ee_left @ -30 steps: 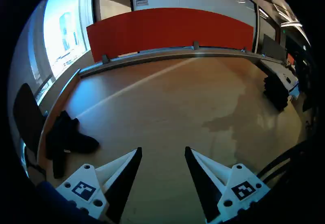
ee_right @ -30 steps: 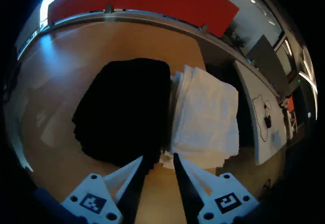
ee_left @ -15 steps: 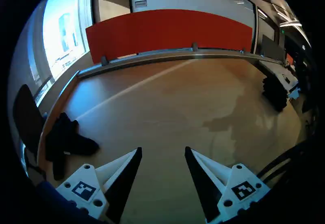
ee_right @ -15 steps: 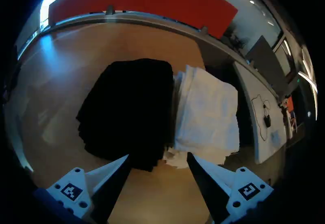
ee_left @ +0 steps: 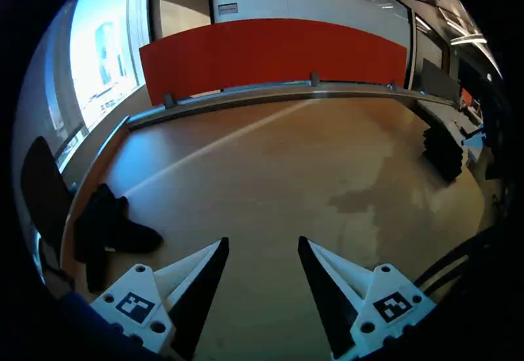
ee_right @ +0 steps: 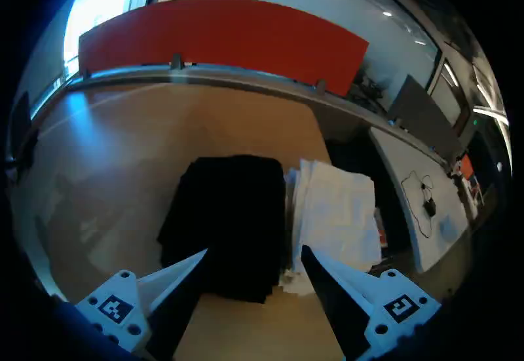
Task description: Fold towel
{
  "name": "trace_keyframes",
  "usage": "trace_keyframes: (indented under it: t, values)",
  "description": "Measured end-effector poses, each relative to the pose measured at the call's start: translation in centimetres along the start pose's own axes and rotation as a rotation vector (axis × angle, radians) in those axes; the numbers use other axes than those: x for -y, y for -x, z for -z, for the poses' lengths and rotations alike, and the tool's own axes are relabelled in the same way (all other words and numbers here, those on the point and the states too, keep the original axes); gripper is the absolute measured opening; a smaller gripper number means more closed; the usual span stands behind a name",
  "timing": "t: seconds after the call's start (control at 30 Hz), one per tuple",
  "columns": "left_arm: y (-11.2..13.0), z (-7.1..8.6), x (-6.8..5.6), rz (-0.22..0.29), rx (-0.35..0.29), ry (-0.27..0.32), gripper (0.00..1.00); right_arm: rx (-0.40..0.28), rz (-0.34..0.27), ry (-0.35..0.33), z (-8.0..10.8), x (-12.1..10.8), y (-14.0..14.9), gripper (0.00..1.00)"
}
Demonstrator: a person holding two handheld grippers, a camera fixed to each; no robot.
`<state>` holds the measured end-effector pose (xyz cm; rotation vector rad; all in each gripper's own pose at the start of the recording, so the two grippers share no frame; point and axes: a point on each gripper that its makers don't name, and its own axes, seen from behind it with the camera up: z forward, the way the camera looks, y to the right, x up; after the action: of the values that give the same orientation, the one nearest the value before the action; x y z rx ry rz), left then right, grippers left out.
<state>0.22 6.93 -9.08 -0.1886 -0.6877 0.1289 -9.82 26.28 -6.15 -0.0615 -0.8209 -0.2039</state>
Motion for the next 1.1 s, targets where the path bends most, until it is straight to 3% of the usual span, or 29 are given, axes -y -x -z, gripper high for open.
trace_keyframes:
  t: [0.23,0.47,0.67,0.9,1.1]
  values:
    - [-0.5,0.1,0.1,-0.002,-0.009,-0.001,0.78,-0.15,-0.075,-0.003,1.4,1.6,-3.8,1.0]
    - [-1.1,0.1,0.1,-0.003,-0.022,-0.001,0.78,-0.334,-0.187,-0.018,3.5,3.2,-8.3,1.0]
    - [-1.5,0.1,0.1,-0.001,-0.032,0.0,0.78,-0.444,-0.257,-0.037,4.8,4.3,-10.5,1.0]
    - [-2.0,0.2,0.3,-0.007,-0.049,-0.006,0.78,-0.511,-0.281,-0.022,5.3,4.7,-11.8,1.0]
    - [-2.4,0.2,0.4,0.005,-0.062,-0.009,0.78,-0.626,-0.281,0.016,7.3,4.7,-14.4,1.0]
